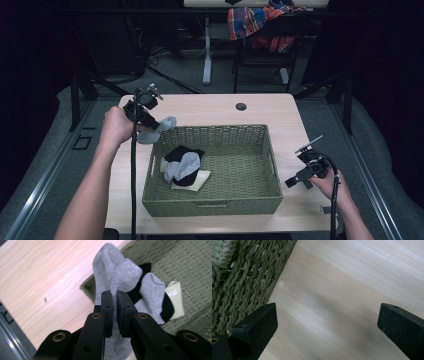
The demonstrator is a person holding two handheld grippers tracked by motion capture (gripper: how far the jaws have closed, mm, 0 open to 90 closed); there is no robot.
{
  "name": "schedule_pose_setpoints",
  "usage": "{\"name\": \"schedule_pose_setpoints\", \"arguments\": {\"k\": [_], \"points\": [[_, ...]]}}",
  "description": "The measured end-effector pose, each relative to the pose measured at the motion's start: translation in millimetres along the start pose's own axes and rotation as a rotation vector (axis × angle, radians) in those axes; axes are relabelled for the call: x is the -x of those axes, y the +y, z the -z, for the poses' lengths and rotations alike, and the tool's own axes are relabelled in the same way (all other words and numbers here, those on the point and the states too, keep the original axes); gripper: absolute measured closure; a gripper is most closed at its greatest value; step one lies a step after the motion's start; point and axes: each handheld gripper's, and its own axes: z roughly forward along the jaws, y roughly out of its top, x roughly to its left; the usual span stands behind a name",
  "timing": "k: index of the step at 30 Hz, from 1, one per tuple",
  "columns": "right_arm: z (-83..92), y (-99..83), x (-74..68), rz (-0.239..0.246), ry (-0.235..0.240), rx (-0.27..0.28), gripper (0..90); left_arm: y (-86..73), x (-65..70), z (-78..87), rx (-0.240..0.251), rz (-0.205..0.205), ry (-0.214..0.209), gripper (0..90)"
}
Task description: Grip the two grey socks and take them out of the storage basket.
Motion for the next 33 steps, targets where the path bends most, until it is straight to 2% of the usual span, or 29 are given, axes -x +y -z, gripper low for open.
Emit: {"name": "schedule_pose_setpoints", "arguments": {"k": [3,5,6,11,14,18,22,33], "points": [[2.1,1.7,1.9,0.028,-0.004,-0.036,2.6,-5.2,-8.4,3.9,0.007,0.024,0.013,84.8],[1.7,1.2,1.5,0.023,-0.001,-0.027,2.7,-9.3,-14.4,6.4,0.009,0.044,0.023,84.8],[0.1,0.0,0.1,0.0,-0.001,0.0,2.7,-11.7,-17.2,6.8,0.014,0.057,0.028,84.8],[0.1,0.0,-0.2,0.0,-0.001,0.001,2.7,-24.4,-32.9,10.2,0.02,0.103,0.048,84.8],[2.1,1.8,1.1,0.028,-0.007,-0.037,2.7,-32.3,-41.5,11.2,0.035,0.132,0.064,84.7],[1.4,1.4,0.6,0.021,-0.005,-0.026,2.7,-39.5,-48.5,9.4,0.038,0.16,0.075,84.7],[1.5,1.4,0.5,0.021,-0.005,-0.027,2.8,-51.6,-60.1,0.4,0.027,0.205,0.082,84.7],[1.4,1.4,0.6,0.019,-0.007,-0.028,3.0,-75.2,-74.5,-26.2,0.002,0.284,0.081,84.8]]}}
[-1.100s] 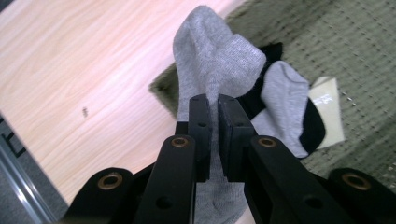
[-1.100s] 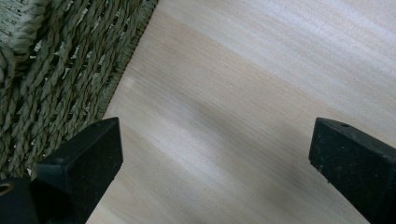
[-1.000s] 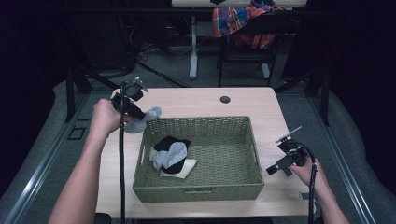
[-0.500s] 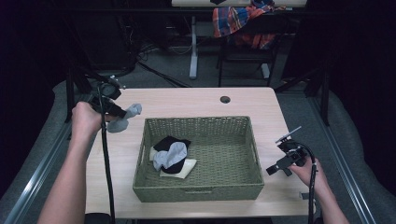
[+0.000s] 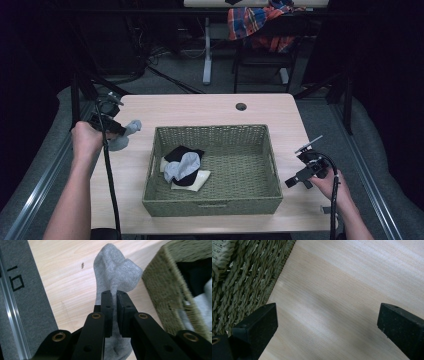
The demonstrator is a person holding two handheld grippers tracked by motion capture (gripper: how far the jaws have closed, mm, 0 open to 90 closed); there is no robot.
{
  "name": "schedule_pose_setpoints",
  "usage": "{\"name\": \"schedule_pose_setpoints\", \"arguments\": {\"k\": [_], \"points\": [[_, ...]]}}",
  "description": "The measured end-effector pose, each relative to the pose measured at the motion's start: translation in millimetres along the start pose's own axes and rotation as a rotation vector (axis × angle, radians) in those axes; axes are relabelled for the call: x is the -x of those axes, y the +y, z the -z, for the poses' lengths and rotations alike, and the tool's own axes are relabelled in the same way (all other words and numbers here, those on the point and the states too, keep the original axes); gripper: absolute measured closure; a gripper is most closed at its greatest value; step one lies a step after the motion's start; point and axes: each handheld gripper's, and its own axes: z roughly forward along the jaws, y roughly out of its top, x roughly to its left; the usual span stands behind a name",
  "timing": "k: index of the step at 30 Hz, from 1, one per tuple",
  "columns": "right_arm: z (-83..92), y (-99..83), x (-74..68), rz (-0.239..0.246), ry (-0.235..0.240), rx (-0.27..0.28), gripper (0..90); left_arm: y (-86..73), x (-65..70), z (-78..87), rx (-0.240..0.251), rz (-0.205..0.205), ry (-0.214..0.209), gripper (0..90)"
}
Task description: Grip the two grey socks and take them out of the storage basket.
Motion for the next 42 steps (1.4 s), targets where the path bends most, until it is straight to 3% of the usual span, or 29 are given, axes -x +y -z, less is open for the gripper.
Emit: {"name": "schedule_pose_setpoints", "arguments": {"k": [12,13,16,20,22,25,27,30,31,35,37,42], "points": [[-0.1,0.0,0.4,0.002,0.002,-0.004,3.0,-24.5,-2.9,-38.5,0.003,0.067,-0.002,84.7],[-1.8,-1.0,-1.0,-0.018,0.002,0.019,3.0,-26.6,-3.3,-41.4,0.006,0.076,-0.004,84.7],[-1.9,-0.9,-1.1,-0.017,0.003,0.02,3.0,-30.8,-3.3,-47.5,0.013,0.084,0.007,84.7],[-0.5,0.1,0.6,0.007,0.005,-0.009,3.0,-36.2,-3.2,-58.1,0.002,0.091,0.008,84.7],[-1.2,0.3,-0.5,-0.007,0.014,-0.005,3.0,-39.1,-3.7,-63.5,0.003,0.101,-0.001,84.7],[-1.6,0.5,0.2,0.005,0.005,-0.005,3.0,-40.3,-4.5,-67.5,-0.012,0.097,0.006,84.7],[-3.4,-0.5,-1.6,-0.018,0.012,0.021,3.0,-41.4,-4.2,-70.0,-0.015,0.1,0.005,84.6],[-3.0,0.3,-1.2,-0.007,0.016,0.007,3.0,-43.1,-5.2,-76.4,-0.031,0.108,-0.003,84.6],[-2.3,1.0,-0.7,0.008,0.002,-0.01,3.0,-44.1,-6.1,-79.3,-0.034,0.116,-0.01,84.5],[-4.3,0.2,-2.3,-0.01,0.007,0.011,3.0,-45.9,-7.1,-85.8,-0.054,0.112,-0.027,84.3],[-2.2,1.6,-0.4,0.017,0.005,-0.023,3.0,-46.9,-7.1,-90.9,-0.071,0.108,-0.038,83.5],[-3.3,1.3,-0.9,0.009,0.006,-0.015,3.0,-48.1,-10.0,-98.3,-0.108,0.123,-0.07,78.9]]}}
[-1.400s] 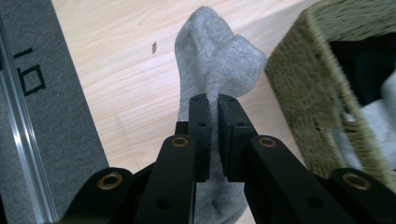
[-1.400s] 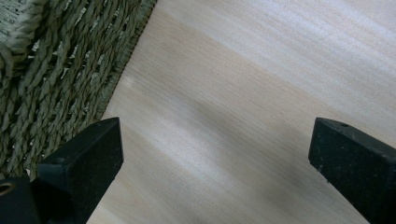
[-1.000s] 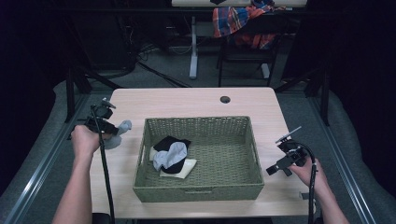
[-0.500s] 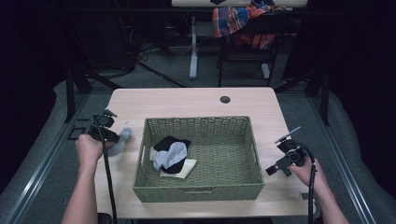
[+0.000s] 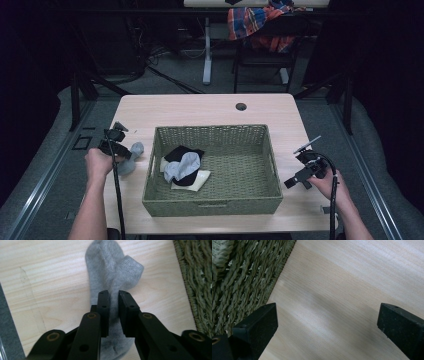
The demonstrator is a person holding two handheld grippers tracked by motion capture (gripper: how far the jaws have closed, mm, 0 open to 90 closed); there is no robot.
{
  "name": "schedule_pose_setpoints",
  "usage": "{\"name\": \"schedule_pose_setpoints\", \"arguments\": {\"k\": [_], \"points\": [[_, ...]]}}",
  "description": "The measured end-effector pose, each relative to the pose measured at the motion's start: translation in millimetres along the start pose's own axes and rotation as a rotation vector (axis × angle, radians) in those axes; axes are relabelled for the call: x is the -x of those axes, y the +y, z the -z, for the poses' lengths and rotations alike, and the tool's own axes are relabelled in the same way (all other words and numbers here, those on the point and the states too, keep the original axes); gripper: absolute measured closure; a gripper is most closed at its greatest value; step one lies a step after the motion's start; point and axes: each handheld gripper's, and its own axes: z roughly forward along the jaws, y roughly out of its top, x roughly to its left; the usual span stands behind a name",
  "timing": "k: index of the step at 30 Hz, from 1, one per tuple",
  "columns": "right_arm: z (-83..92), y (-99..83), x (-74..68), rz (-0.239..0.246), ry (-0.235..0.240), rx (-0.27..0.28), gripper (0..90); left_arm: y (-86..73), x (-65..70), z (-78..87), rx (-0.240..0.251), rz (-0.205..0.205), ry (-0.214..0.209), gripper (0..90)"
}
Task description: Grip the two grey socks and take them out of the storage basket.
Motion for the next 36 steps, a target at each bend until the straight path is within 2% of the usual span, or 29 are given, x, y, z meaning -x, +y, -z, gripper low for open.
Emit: {"name": "schedule_pose_setpoints", "arguments": {"k": [4,9,14,17,19,22,26,29,33,36], "points": [[-0.3,0.0,-0.2,-0.002,0.0,0.001,3.0,-0.5,-2.7,-0.3,-0.003,0.019,-0.005,69.9],[-0.5,-0.1,-0.4,-0.001,0.001,0.001,3.0,0.1,-0.2,8.7,-0.012,0.023,0.019,48.1],[-0.4,-0.1,-0.3,0.003,0.007,-0.003,3.0,2.6,5.0,25.0,-0.012,0.028,0.018,24.9],[-0.2,-0.4,-0.2,0.002,0.009,-0.001,3.0,4.8,9.8,37.4,0.013,0.014,0.021,16.4],[-0.2,-0.4,-0.1,0.004,0.004,-0.001,3.0,5.9,13.2,45.7,0.036,0.0,0.029,15.0],[-0.2,-0.4,-0.1,0.003,0.008,-0.003,3.0,8.6,20.9,58.1,0.065,-0.022,0.043,4.9],[-0.4,-0.3,-0.3,0.002,0.007,-0.003,3.0,13.1,31.9,68.6,0.095,-0.055,0.054,0.7],[-0.3,-0.2,-0.4,0.004,0.007,-0.008,3.0,16.3,40.4,74.5,0.12,-0.072,0.054,0.6],[-0.7,-0.3,-0.1,0.004,0.006,-0.008,3.0,21.3,54.7,83.1,0.162,-0.113,0.054,0.6],[-0.7,-0.2,-0.2,0.005,0.005,-0.009,3.0,25.1,65.2,87.1,0.178,-0.147,0.035,0.6]]}}
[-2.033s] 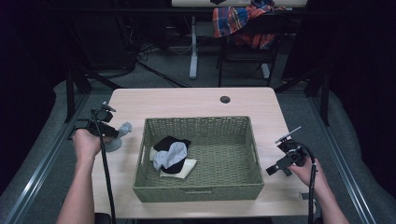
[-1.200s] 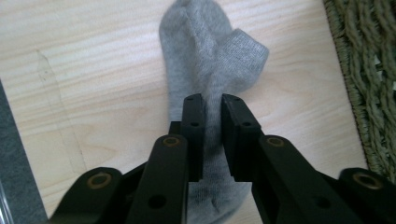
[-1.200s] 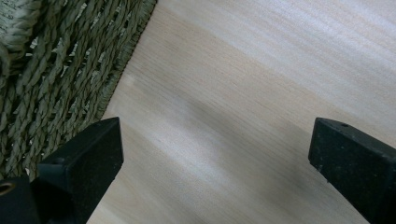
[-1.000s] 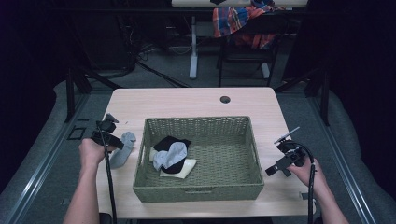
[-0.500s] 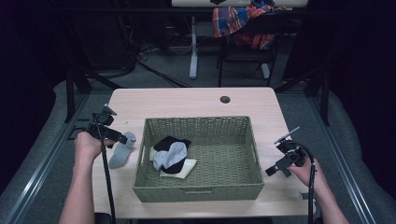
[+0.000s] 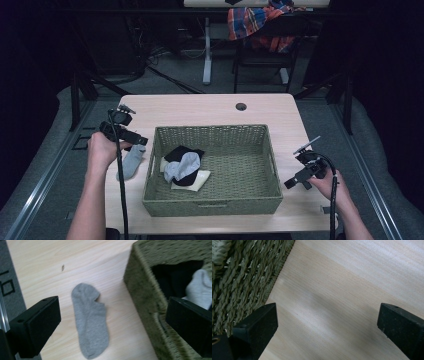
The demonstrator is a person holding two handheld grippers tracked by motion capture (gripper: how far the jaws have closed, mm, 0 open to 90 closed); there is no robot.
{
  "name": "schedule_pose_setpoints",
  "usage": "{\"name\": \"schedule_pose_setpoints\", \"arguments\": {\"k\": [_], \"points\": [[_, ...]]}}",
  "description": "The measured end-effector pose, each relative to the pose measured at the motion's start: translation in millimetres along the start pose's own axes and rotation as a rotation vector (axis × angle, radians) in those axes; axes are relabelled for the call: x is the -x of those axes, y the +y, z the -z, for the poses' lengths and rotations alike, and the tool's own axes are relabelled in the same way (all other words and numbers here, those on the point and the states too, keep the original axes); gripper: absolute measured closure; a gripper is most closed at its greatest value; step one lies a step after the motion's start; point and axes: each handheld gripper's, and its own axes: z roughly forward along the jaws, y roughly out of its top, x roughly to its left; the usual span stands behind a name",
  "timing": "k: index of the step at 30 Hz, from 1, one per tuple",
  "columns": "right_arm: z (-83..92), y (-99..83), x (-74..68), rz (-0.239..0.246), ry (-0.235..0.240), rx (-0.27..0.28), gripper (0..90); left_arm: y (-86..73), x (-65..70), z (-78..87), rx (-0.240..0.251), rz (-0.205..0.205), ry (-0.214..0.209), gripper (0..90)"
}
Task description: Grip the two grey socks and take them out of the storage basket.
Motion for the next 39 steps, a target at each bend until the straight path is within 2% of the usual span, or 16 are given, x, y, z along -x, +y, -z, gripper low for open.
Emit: {"name": "schedule_pose_setpoints", "arguments": {"k": [3,4,6,10,14,19,23,29,30,31,32,33,36,38,39], "points": [[0.0,-0.1,0.1,0.001,0.0,-0.002,3.0,5.8,11.6,1.1,0.01,-0.034,-0.012,0.6],[0.0,-0.1,0.1,0.001,0.0,-0.002,3.0,5.8,11.6,1.1,0.01,-0.034,-0.012,0.6],[-0.1,-0.2,0.1,0.001,0.001,-0.001,3.0,11.5,23.8,2.0,0.016,-0.07,-0.036,0.6],[-0.2,-0.2,0.1,0.001,0.0,-0.003,3.0,18.7,41.4,0.1,0.011,-0.123,-0.053,0.6],[0.7,-0.3,0.0,0.004,0.001,-0.004,3.0,25.7,56.6,-7.5,0.001,-0.159,-0.078,0.6],[0.8,-0.7,0.3,0.002,0.0,0.0,3.0,30.6,67.7,-15.2,-0.015,-0.181,-0.091,0.6],[0.9,-0.7,0.3,0.003,0.0,-0.002,3.0,34.1,82.9,-25.4,-0.031,-0.213,-0.121,0.6],[0.7,-1.1,0.3,0.002,0.002,0.0,3.0,34.4,91.8,-37.0,-0.061,-0.237,-0.136,0.6],[-1.7,-2.3,-1.2,-0.025,0.007,0.035,3.0,34.6,92.9,-38.5,-0.066,-0.239,-0.137,0.7],[1.5,-0.3,0.7,0.014,-0.001,-0.014,3.1,34.7,94.1,-40.3,-0.07,-0.24,-0.141,0.7],[1.8,0.1,1.0,0.02,-0.002,-0.023,3.1,34.8,95.3,-41.9,-0.073,-0.24,-0.147,1.1],[0.4,-0.5,0.2,0.007,-0.005,-0.008,3.1,34.8,96.7,-43.7,-0.076,-0.244,-0.149,1.9],[0.6,-0.7,0.2,0.006,-0.003,-0.007,3.1,34.6,100.7,-48.3,-0.091,-0.255,-0.163,7.4],[0.3,-0.8,0.2,0.006,-0.004,-0.007,3.1,33.7,102.1,-51.5,-0.099,-0.258,-0.178,16.9],[0.1,-0.9,0.2,0.005,-0.004,-0.006,3.1,33.5,102.5,-52.9,-0.107,-0.262,-0.183,17.4]]}}
